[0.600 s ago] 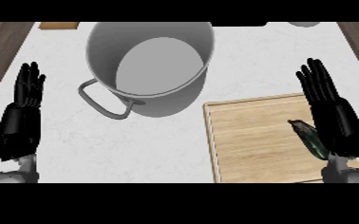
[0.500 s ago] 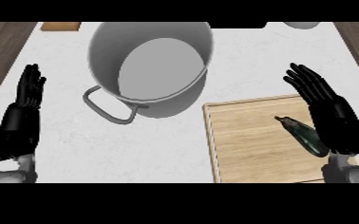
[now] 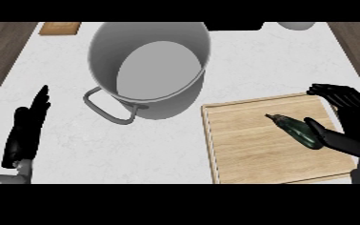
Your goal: Pick the eggplant from the tray and place it in the pot
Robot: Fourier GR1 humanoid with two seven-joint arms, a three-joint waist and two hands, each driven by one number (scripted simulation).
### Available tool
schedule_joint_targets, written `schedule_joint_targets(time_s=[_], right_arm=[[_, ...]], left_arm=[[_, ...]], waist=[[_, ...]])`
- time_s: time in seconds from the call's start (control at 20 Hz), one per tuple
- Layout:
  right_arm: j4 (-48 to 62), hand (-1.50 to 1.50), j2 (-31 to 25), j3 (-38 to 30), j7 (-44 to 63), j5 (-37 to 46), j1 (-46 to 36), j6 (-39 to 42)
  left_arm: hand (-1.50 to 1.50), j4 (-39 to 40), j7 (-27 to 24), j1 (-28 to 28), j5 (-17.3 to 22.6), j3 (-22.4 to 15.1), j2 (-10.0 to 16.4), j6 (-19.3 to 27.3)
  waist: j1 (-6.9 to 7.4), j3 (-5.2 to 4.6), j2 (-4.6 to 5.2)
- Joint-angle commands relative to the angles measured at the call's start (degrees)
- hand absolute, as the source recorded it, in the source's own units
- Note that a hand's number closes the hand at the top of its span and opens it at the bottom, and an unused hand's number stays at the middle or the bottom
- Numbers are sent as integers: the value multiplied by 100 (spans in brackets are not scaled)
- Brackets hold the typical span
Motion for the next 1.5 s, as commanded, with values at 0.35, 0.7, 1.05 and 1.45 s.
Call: schedule_joint_targets(time_s=[0.35, 0.7, 1.05, 1.45], right_arm=[[512, -150, -1446, -786, -1307, 389, 677, 1548], [392, -150, -2752, -780, -818, 1225, 579, 1983], [8, -150, -3409, -71, -625, 1827, 571, 2890], [-115, -150, -2997, 87, 77, 2238, 297, 2878]], left_arm=[[0, 317, 615, -309, -38, 179, 107, -381], [0, 109, 899, -356, -91, 176, 104, -371], [0, 110, 938, -455, -300, 7, -111, -282], [0, 108, 1162, -528, -459, 218, -273, -414]], waist=[[53, -21, -50], [96, -23, -52], [105, -23, -50], [88, -21, -49]])
